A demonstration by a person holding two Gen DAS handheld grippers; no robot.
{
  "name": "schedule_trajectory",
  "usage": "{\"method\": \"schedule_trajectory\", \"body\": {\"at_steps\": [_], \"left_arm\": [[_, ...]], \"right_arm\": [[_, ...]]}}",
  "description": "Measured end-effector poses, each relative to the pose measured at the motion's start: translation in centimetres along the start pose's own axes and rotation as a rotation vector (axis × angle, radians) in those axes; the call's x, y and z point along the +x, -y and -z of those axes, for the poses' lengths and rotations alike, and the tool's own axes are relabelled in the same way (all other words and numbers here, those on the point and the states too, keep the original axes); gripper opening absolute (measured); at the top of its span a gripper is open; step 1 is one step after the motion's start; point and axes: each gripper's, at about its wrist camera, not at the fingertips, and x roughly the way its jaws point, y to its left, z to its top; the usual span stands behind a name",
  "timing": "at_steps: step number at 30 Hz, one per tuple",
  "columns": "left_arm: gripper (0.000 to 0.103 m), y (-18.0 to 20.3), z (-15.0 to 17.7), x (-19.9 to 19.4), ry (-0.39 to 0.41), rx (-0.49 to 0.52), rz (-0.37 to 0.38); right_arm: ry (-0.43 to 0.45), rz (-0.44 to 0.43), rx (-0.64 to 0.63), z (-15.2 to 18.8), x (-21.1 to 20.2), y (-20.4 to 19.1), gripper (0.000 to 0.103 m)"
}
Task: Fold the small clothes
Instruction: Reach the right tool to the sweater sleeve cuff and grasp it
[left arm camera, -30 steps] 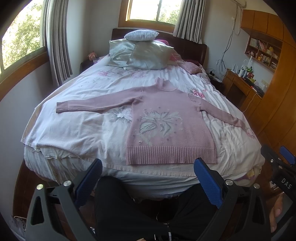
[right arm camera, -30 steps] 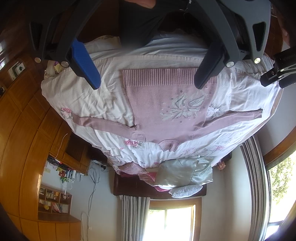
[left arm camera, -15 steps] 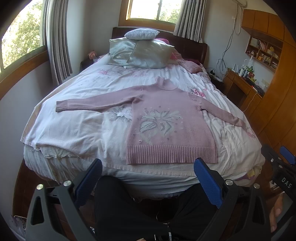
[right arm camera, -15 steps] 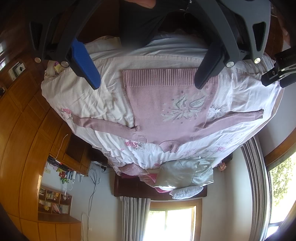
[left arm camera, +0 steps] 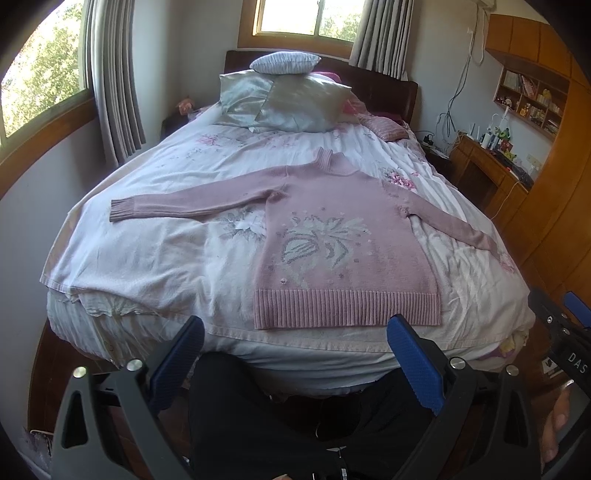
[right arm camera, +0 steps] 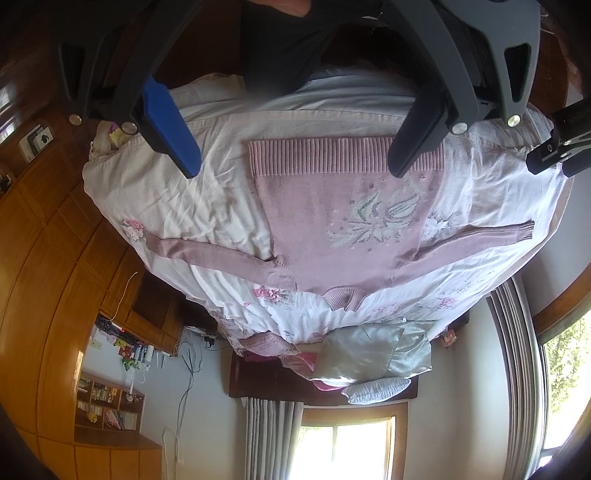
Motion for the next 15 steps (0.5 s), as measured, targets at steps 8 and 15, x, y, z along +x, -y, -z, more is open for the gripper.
{"method": "schedule_trajectory", "body": {"at_steps": [8, 15], "left_arm": [[0.099, 0.6, -1.6, 3.7, 0.091, 0.07, 0.186], [0.099, 2.4, -4.4, 8.9, 0.102, 0.142, 0.261]], "right_arm": [[0.077, -0.045, -0.017, -0.6, 5.3, 2.9, 0.101], [-0.063, -0.058, 0.186, -2.2, 15.9, 12.4, 0.1]]}}
